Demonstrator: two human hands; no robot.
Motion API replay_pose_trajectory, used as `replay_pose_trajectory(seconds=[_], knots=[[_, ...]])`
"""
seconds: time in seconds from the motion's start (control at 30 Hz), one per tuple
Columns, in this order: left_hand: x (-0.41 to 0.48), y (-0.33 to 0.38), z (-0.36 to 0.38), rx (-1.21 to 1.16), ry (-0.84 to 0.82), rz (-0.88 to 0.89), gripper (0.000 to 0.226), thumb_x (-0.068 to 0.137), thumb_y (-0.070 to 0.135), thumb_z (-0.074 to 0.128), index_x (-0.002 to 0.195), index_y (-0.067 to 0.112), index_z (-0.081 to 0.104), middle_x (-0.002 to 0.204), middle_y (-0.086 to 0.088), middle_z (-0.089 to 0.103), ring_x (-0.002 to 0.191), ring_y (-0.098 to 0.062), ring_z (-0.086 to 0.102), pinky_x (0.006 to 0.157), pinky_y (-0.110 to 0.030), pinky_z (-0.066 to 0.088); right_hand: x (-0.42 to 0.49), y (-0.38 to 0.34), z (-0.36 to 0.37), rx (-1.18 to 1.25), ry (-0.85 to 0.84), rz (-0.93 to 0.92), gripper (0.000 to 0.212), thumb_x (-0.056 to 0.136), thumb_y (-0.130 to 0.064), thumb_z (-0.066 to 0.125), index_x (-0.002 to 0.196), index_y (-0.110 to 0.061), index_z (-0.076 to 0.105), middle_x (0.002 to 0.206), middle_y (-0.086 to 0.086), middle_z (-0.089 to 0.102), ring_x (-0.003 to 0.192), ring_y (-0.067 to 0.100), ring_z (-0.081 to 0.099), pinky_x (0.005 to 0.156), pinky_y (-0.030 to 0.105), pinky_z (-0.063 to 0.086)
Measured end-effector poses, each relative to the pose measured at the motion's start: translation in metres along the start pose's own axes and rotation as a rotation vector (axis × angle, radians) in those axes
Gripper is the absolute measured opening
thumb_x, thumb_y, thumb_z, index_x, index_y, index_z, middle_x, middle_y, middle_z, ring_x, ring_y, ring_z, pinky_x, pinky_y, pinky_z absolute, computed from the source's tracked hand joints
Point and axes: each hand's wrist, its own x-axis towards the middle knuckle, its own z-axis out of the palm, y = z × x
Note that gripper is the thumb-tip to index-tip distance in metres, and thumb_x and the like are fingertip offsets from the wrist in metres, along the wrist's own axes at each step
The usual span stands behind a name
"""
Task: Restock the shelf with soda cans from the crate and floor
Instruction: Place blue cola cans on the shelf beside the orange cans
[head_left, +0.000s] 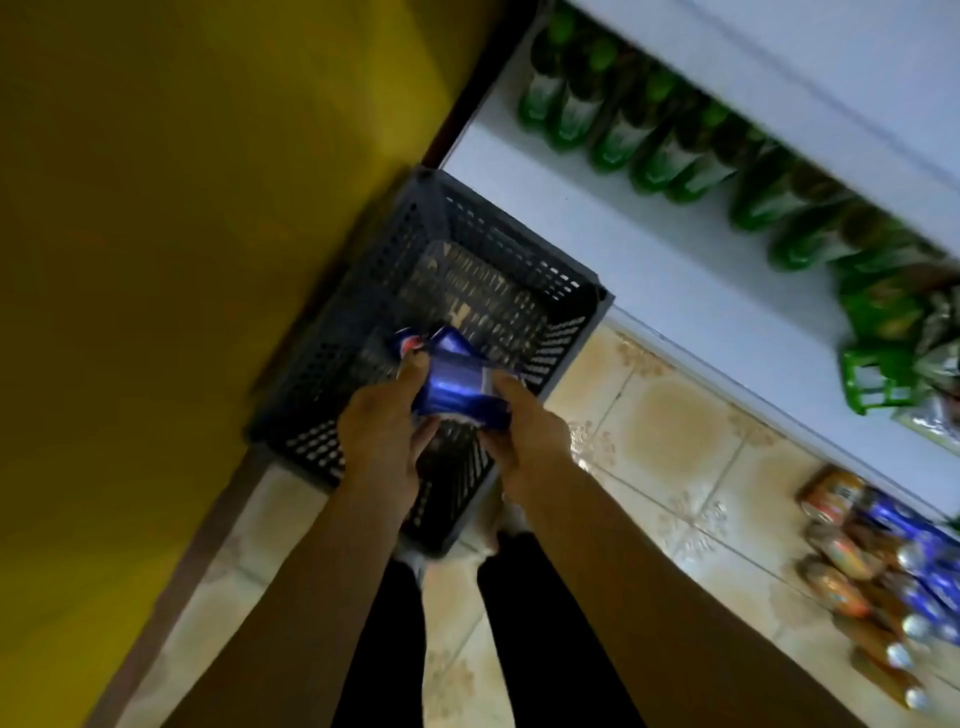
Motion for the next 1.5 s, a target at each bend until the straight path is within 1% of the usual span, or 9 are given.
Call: replay_pose_trajectory(seconds=[0.27,0.47,0.6,0.73,0.93,1.0,1.1,1.3,1.5], knots=[[-0.214,0.074,-0.039,0.027,-0.200,0.276,0.037,0.086,0.012,0.067,0.065,0.016,0.036,0.079,0.003,0.066,0.090,-0.014,0.067,0.066,-0.027,0.057,-0.229,-0.046,-0.091,0.091,-0.430,-0.082,0.003,0.090,-0.018,0.061,0.092,-0.015,0.061,0.090,0.008,0.062,0.089,0.022,0.061,0.094,0.040,0.050],[-0.286,0.118,-0.075,-0.035,-0.729,0.603,0.042,0.063,0.014,0.086,0.064,0.021,0.044,0.093,0.008,0.071,0.087,-0.008,0.068,0.071,-0.027,0.057,-0.307,-0.045,-0.135,-0.189,-0.708,-0.191,0.074,0.081,-0.077,0.031,0.110,-0.018,0.066,0.096,0.010,0.073,0.087,0.026,0.071,0.077,0.033,0.056],[-0.325,0.151,-0.088,0.046,-1.052,0.676,0.054,0.045,0.029,0.094,0.082,0.021,0.056,0.107,0.004,0.071,0.099,-0.011,0.066,0.075,-0.028,0.057,-0.352,-0.027,-0.156,-0.015,-0.937,-0.245,0.069,0.061,-0.065,0.068,0.107,-0.014,0.072,0.096,0.017,0.072,0.069,0.024,0.073,0.050,0.027,0.057],[-0.357,0.157,-0.092,0.093,-1.290,0.609,0.075,0.056,0.027,0.090,0.120,0.022,0.052,0.121,0.000,0.065,0.110,-0.013,0.061,0.082,-0.026,0.054,-0.391,0.005,-0.177,0.168,-1.009,-0.488,0.077,0.040,-0.045,0.090,0.108,-0.015,0.071,0.096,0.018,0.072,0.077,0.028,0.073,0.051,0.027,0.058],[-0.407,0.096,-0.075,0.065,-0.988,0.388,0.017,0.090,0.026,0.055,0.106,0.021,0.058,0.090,0.002,0.073,0.087,-0.014,0.069,0.077,-0.029,0.054,-0.442,0.048,-0.223,0.288,-0.451,-1.098,0.059,0.053,-0.023,0.078,0.104,-0.014,0.052,0.112,0.010,0.063,0.089,0.028,0.067,0.067,0.040,0.059],[-0.432,0.068,-0.071,0.134,-1.013,0.261,0.025,0.095,0.040,0.047,0.102,0.020,0.062,0.092,-0.003,0.074,0.088,-0.016,0.070,0.079,-0.032,0.054,-0.452,0.064,-0.242,0.225,-0.243,-1.242,0.061,0.059,-0.019,0.081,0.112,-0.018,0.053,0.118,0.006,0.062,0.097,0.023,0.068,0.077,0.047,0.058],[-0.468,0.039,-0.066,0.233,-1.098,0.194,0.048,0.087,0.060,0.042,0.108,0.023,0.064,0.104,-0.007,0.074,0.098,-0.022,0.068,0.083,-0.038,0.053,-0.454,0.086,-0.272,0.108,0.049,-1.475,0.061,0.067,-0.004,0.082,0.115,-0.024,0.049,0.119,-0.003,0.057,0.105,0.013,0.063,0.079,0.034,0.058],[-0.519,-0.006,-0.036,0.599,-1.327,0.305,0.063,0.064,0.058,0.063,0.119,0.028,0.062,0.110,-0.003,0.072,0.097,-0.022,0.070,0.075,-0.038,0.055,-0.412,0.098,-0.333,-0.252,0.804,-1.939,0.054,0.074,-0.025,0.069,0.123,-0.017,0.046,0.132,0.008,0.042,0.127,0.010,0.042,0.096,0.011,0.043],[-0.572,-0.091,0.031,0.645,-1.284,0.482,0.071,0.058,0.037,0.077,0.124,0.029,0.052,0.105,0.001,0.073,0.093,-0.020,0.071,0.073,-0.038,0.058,-0.377,0.075,-0.428,-0.273,1.012,-2.070,0.053,0.077,-0.014,0.074,0.120,-0.014,0.045,0.131,0.015,0.040,0.125,0.024,0.046,0.096,0.028,0.049]])
